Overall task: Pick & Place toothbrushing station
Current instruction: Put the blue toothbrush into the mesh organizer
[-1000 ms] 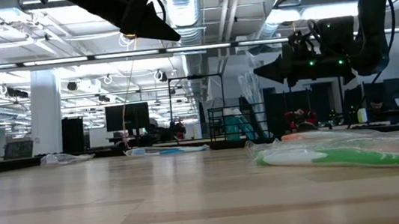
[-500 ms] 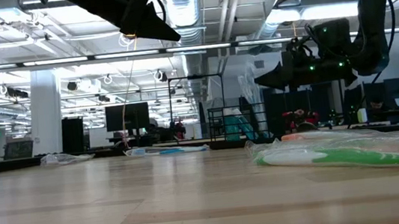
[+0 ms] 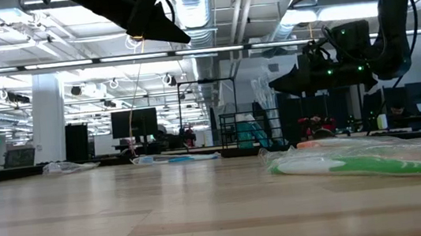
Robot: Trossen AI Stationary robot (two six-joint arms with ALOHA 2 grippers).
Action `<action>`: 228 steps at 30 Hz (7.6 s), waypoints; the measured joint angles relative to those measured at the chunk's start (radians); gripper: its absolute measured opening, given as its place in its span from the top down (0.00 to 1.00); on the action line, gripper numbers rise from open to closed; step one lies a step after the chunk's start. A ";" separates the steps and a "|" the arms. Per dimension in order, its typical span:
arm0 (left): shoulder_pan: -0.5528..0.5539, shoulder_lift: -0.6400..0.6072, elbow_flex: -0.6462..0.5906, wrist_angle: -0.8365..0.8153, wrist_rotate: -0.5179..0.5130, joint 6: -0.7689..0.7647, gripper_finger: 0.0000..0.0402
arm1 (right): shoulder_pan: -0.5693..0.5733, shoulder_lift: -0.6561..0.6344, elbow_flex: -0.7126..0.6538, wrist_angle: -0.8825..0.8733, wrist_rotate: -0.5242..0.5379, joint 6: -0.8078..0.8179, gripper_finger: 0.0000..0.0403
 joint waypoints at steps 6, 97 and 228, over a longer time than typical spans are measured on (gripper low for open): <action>0.000 0.000 0.000 0.000 0.000 0.000 0.85 | -0.004 0.000 0.000 0.002 -0.028 0.000 0.58; 0.442 0.059 -0.455 0.125 0.176 -0.441 0.40 | 0.296 -0.389 0.000 -0.440 -0.078 -0.121 0.67; -0.015 -0.158 -0.187 0.118 -0.099 0.076 1.00 | 0.540 -0.085 0.335 -0.539 -0.082 -0.024 0.68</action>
